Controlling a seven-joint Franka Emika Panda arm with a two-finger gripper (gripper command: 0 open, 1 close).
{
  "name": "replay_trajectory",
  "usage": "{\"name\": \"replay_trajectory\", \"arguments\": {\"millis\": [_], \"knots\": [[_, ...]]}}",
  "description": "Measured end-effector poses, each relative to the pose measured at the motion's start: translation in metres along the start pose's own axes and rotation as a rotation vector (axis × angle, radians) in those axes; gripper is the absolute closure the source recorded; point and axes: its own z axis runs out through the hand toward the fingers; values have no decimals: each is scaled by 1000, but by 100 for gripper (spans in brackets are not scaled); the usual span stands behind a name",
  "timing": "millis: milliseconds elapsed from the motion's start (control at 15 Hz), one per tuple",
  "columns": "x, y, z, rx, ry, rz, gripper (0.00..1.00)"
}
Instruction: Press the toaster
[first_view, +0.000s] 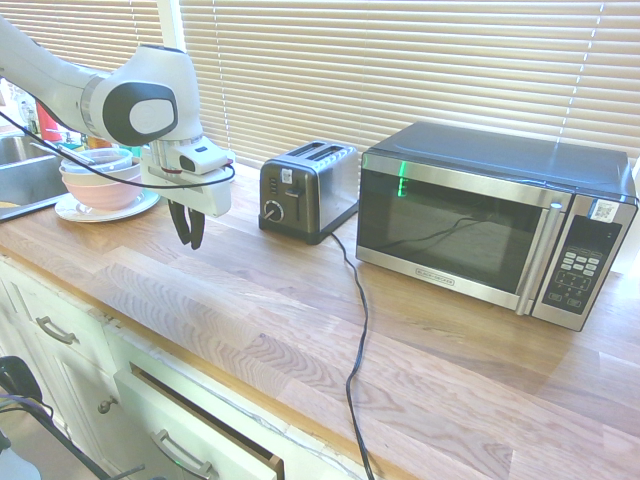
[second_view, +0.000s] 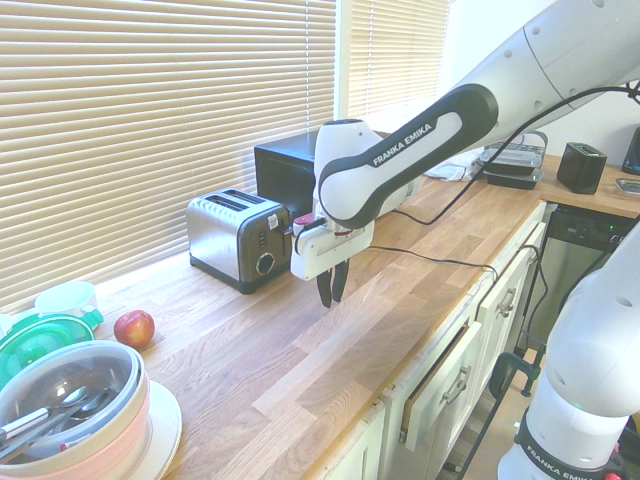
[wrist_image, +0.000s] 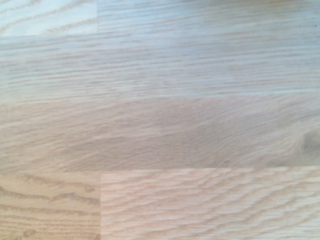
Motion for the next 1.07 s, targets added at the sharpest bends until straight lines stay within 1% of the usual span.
{"name": "replay_trajectory", "arguments": {"millis": [467,600,867,1067], "knots": [[3,3,0,-5,5,22,0],[7,0,-9,25,32,37,0],[35,-19,-62,118,115,68,0],[70,-41,-95,146,132,87,0]]}}
